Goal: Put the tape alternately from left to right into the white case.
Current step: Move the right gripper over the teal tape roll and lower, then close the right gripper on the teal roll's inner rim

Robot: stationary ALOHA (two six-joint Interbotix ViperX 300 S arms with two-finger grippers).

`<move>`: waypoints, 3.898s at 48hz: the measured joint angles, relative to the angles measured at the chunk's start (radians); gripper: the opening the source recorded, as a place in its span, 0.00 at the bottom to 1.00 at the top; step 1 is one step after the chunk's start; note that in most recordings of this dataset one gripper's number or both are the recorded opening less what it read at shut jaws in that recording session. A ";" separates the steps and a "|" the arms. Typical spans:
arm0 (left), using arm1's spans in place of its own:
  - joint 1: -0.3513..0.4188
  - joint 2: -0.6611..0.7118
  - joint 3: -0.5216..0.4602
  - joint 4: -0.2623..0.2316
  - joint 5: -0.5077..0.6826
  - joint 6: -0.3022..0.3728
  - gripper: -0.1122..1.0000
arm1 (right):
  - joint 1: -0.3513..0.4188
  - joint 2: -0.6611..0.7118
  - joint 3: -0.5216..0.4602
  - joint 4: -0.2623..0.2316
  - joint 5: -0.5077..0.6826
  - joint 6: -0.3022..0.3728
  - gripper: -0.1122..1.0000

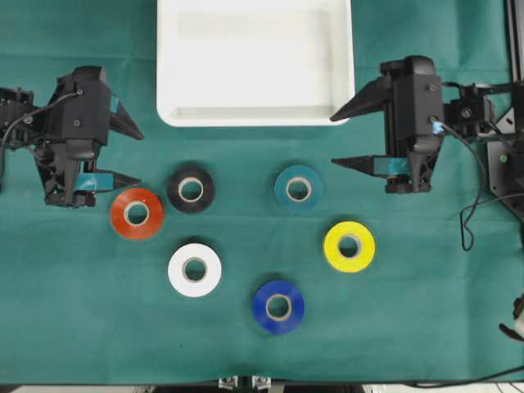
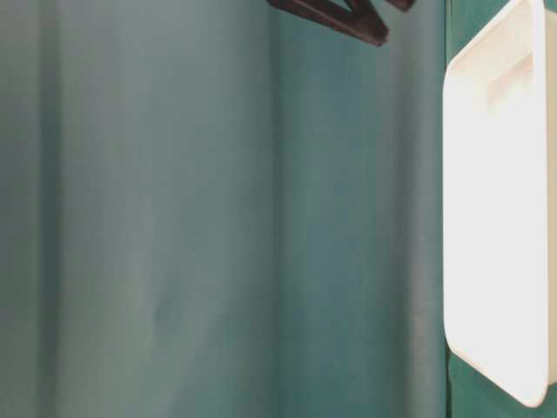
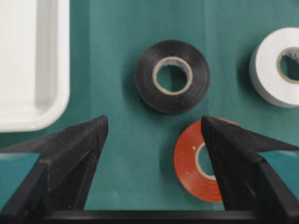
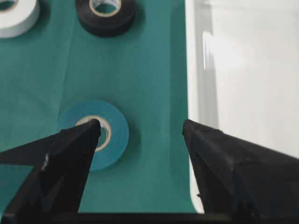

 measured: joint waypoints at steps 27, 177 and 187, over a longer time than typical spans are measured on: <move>-0.002 0.021 -0.008 -0.002 0.009 -0.006 0.89 | 0.012 0.041 -0.035 0.000 0.040 0.002 0.84; -0.002 0.025 -0.008 -0.002 0.011 -0.041 0.89 | 0.149 0.543 -0.232 -0.046 0.074 0.183 0.33; -0.002 0.025 -0.008 -0.002 0.011 -0.040 0.89 | 0.155 0.448 -0.233 -0.048 0.110 0.183 0.33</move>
